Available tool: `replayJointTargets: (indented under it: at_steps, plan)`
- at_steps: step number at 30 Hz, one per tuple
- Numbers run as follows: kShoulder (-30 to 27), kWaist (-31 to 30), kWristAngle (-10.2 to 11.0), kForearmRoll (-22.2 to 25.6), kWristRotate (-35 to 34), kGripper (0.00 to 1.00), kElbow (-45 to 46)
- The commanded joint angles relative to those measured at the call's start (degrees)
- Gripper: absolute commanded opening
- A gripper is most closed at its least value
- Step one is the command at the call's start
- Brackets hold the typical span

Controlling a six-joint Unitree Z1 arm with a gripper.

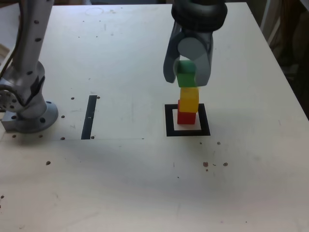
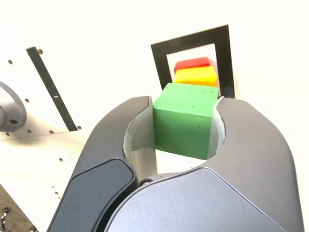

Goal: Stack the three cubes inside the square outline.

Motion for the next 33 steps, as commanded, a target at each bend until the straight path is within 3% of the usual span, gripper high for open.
replayJointTargets:
  at_steps: [1,19,22,27,33]
  plan:
    - [0.73,-0.27,-0.26,0.83,-0.27,0.28,-0.27]
    - [3.10,-0.34,-0.45,0.75,-0.57,0.36,-0.62]
    - [3.22,-0.25,-0.40,0.75,-0.57,0.46,-0.53]
    - [3.29,-0.08,-0.67,0.75,-0.57,0.72,-0.25]
    - [3.06,-0.07,-0.51,0.75,-0.97,0.91,0.28]
